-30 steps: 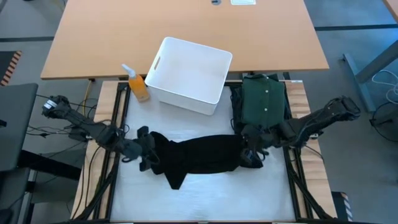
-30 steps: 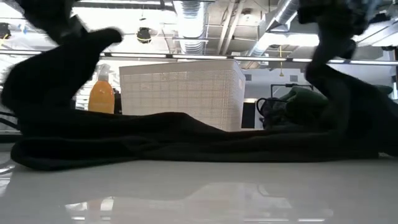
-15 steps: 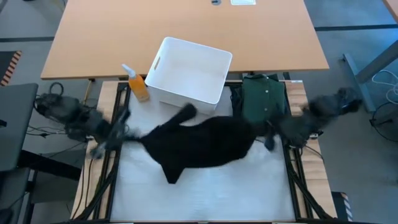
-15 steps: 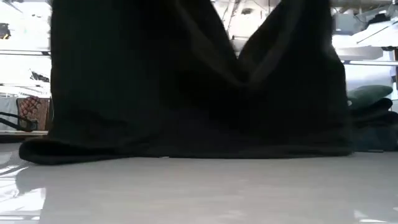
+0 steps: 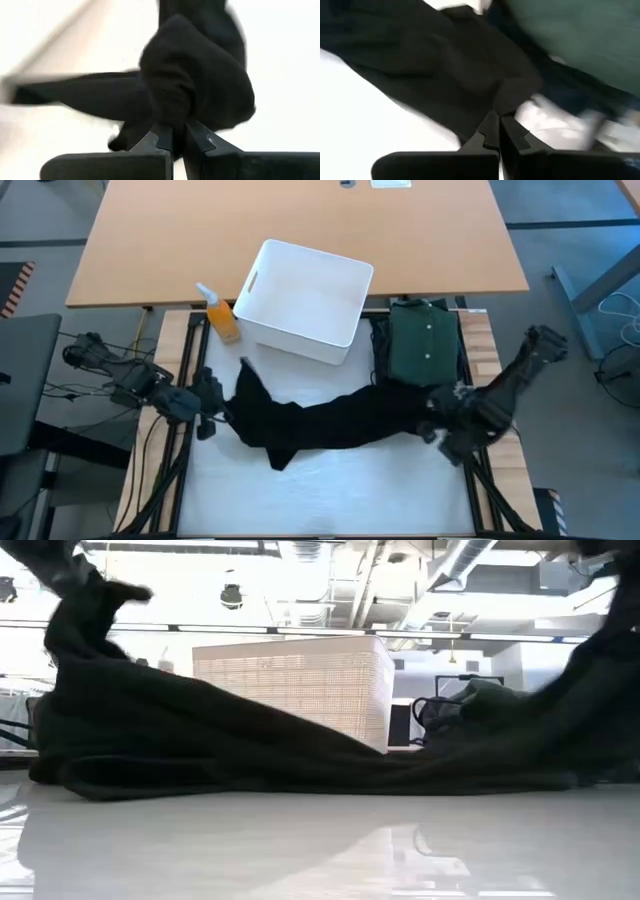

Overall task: Fold laundry
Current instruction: Fold the black shirt

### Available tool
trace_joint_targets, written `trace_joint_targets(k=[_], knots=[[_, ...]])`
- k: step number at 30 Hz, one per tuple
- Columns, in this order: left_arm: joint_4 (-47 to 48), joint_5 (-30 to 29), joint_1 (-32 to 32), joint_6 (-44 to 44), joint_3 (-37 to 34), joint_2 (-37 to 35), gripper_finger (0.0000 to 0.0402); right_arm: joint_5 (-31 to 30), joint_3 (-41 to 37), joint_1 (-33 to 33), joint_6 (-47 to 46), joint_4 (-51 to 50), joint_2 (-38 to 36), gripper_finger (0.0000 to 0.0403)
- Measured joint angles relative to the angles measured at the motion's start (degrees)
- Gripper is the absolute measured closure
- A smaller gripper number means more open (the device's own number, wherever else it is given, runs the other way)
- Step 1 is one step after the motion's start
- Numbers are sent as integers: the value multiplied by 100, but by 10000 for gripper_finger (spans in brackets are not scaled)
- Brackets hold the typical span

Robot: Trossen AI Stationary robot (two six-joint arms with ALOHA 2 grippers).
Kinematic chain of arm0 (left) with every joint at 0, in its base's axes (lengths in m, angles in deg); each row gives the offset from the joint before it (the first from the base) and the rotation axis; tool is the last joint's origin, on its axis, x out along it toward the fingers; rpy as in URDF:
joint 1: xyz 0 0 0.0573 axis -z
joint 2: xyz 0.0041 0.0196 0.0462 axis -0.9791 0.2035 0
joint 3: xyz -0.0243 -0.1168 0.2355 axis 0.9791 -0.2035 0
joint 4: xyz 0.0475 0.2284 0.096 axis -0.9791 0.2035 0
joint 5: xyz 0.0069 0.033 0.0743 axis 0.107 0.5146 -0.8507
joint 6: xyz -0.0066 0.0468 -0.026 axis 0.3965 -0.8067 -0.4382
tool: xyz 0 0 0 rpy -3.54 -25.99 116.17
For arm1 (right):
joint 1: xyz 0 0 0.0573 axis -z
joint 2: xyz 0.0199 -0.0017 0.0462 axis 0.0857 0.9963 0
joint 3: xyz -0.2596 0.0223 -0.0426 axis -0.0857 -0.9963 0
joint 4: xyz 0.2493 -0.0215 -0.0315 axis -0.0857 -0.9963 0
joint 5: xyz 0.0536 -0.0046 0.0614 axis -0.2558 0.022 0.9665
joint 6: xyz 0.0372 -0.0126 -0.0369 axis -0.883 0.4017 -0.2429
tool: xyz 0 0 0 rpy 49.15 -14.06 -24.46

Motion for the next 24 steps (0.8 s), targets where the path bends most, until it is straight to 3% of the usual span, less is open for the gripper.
trace_joint_targets(k=[8, 13, 20, 22, 24], knots=[[-287, 1922, 65, 722, -644, 88, 401, 2219, -784, 81, 1169, 3043, 155, 378], [-473, 2457, 155, 903, -1002, 166, 401, 2561, -658, 45, 1330, 3026, 234, 353], [-476, 2558, 170, 1003, -1111, 168, 401, 2504, -2, 74, 1448, 1517, 186, 321], [-476, 2568, 170, 999, -1111, 168, 401, 2154, 87, 74, 1496, 1243, 184, 310], [-476, 2568, 170, 957, -1111, 168, 401, 1357, 86, 93, 1780, 1343, 190, 296]])
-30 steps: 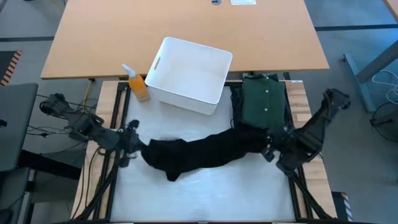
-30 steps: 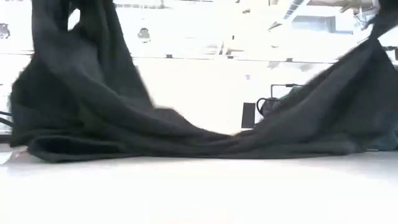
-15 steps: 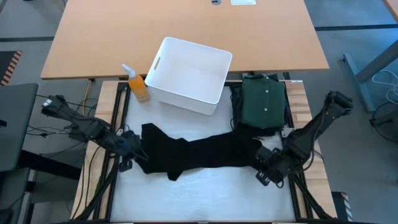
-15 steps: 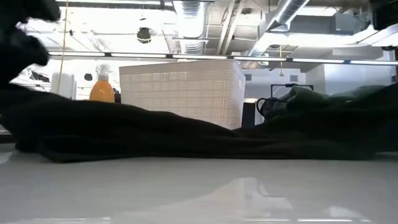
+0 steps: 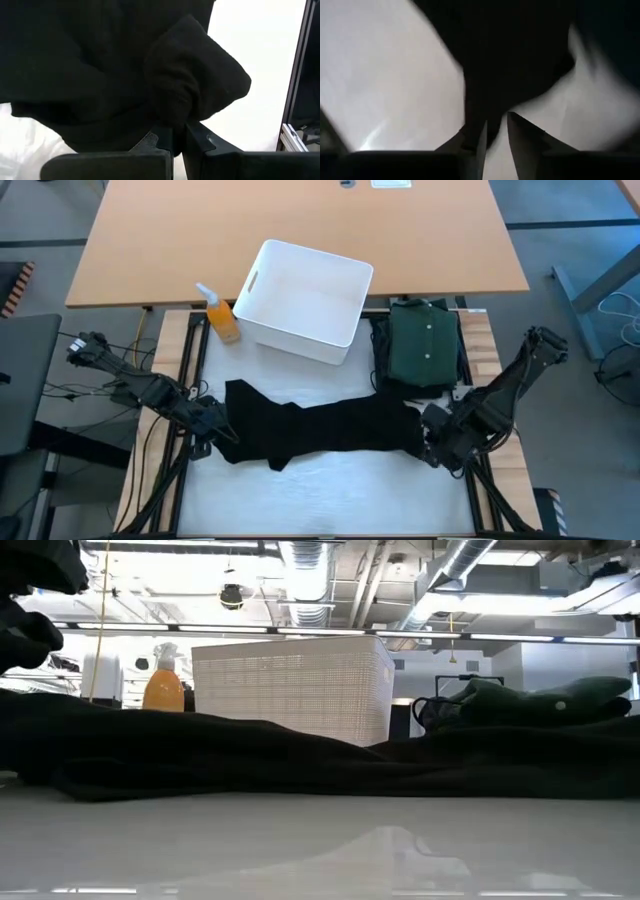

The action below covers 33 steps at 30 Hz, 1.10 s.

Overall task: Fold laundry
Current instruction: Fold the black shirt

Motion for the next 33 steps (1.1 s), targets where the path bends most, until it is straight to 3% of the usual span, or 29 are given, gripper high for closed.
trace_joint_targets(k=[3, 5, 13, 16, 21, 26, 28, 30, 33], knots=[[0, -17, 0, -33, 0, 0, 401, -1338, -98, 209, 986, 873, 79, 271], [0, -42, 0, -48, 0, 0, 401, -1470, -136, 638, 1845, 1513, 227, 253], [0, -37, 0, 97, 0, 0, 401, -380, -144, 2750, 4342, 2481, 1267, 190], [-2, -40, 0, 171, 0, 0, 401, 311, -146, 3343, 5090, 3051, 1694, 177], [-1, -52, 0, 181, 0, 0, 401, 1545, -144, 3707, 5721, 3838, 2288, 168], [-2, -88, 0, -69, 0, 0, 401, 1567, -146, 3668, 5722, 3451, 2680, 168], [-6, -196, 0, -163, 0, -2, 401, 1555, -146, 3613, 5782, 3332, 2796, 177], [-34, -344, 0, -272, 0, 0, 401, 1342, -146, 3521, 5849, 3264, 2888, 209], [-361, -607, 0, -591, 0, -6, 401, 987, -68, 3395, 5919, 2990, 2843, 314]])
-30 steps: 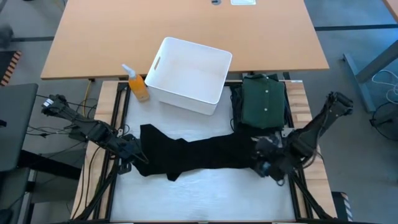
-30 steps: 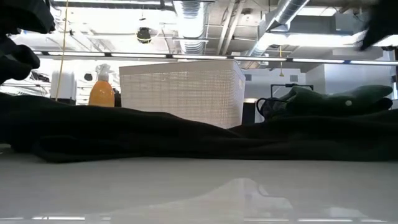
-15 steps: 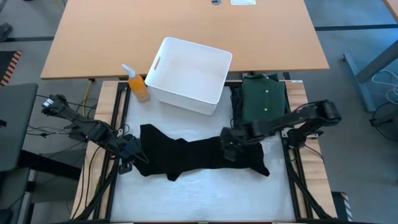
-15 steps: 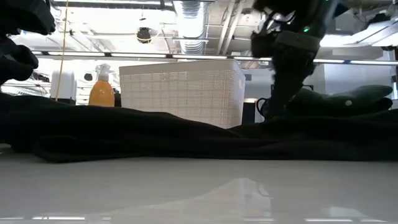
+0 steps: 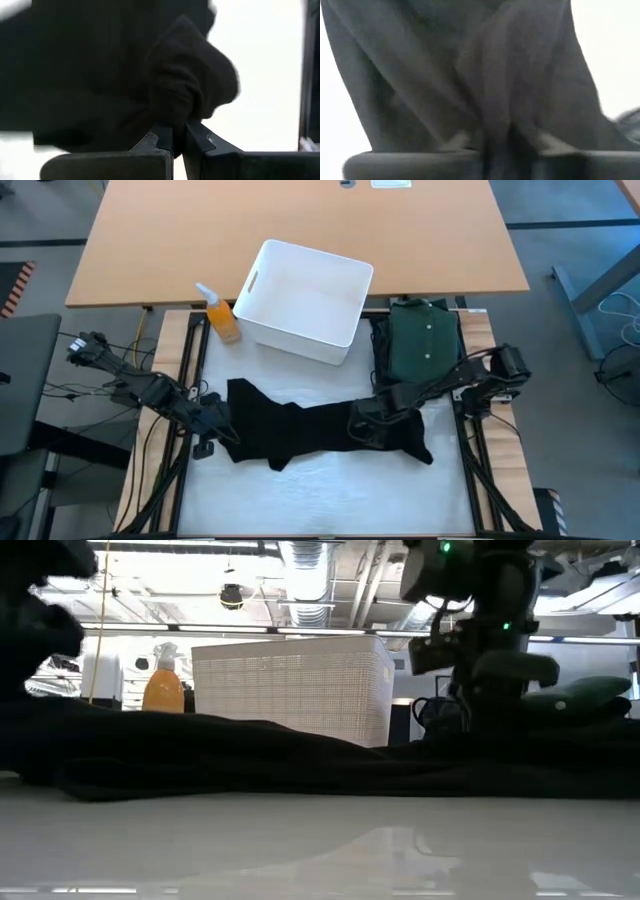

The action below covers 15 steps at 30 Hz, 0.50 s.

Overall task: Fold laundry
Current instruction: Fold the black shirt

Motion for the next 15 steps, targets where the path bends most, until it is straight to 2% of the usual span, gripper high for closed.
trace_joint_targets(k=[1, 2, 6, 9, 12, 15], knots=[[-232, -58, 0, -114, 0, -13, 401, -47, 75, -25, 12, -179, -54, 354], [-491, -85, 0, -236, 0, -36, 401, -77, 185, -46, 14, -383, -138, 375], [-1743, -99, -1, -884, 253, -46, 401, -562, 889, -342, -215, -1611, -687, 380], [-2943, -72, 97, -1559, 629, -47, 401, -842, 1618, -804, -382, -2443, -1180, 384], [-4357, 202, 373, -2373, 1038, -46, 401, -1109, 2363, -1467, -755, -2860, -1658, 384], [-5019, 297, 717, -3015, 1387, 0, 401, -1623, 2882, -2361, -1218, -2980, -2019, 384]])
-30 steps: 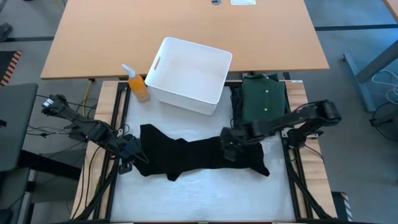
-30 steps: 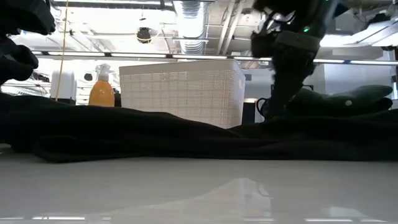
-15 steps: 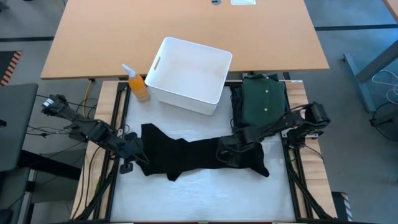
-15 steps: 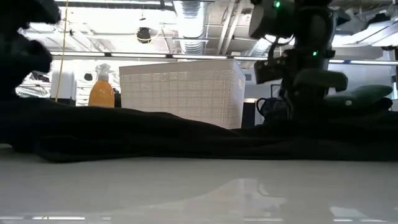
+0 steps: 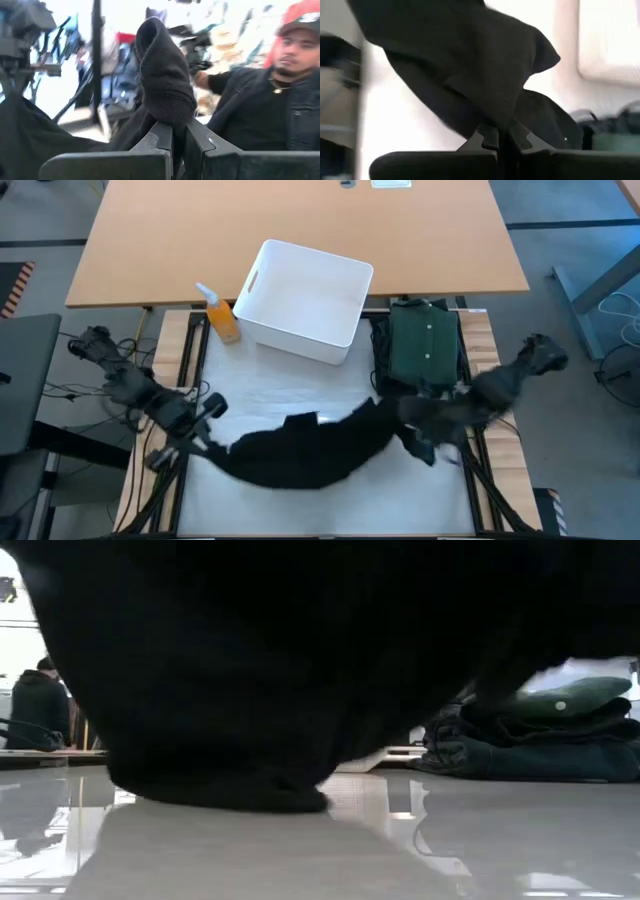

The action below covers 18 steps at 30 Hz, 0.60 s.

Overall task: Fold laundry
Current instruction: Fold the black shirt

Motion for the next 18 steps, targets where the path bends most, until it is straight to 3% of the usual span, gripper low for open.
trace_joint_targets(k=[5, 8, 13, 16, 18], knots=[[-66, -370, 548, -295, 278, 301, 401, -767, 367, -1524, -597, 143, -215, 384], [-384, -402, 838, -265, 278, 685, 401, -931, 394, -2252, -719, 683, -198, 384], [-960, -48, 1414, -849, 551, 1450, 401, -1332, 398, -2955, 205, 1849, -65, 384], [-556, -593, 1706, -1662, 1152, 1767, 401, -1827, 398, -2974, 650, 2019, -97, 383], [-276, -1380, 1819, -1996, 1575, 1917, 401, -2112, 398, -2836, 700, 1881, -173, 383]])
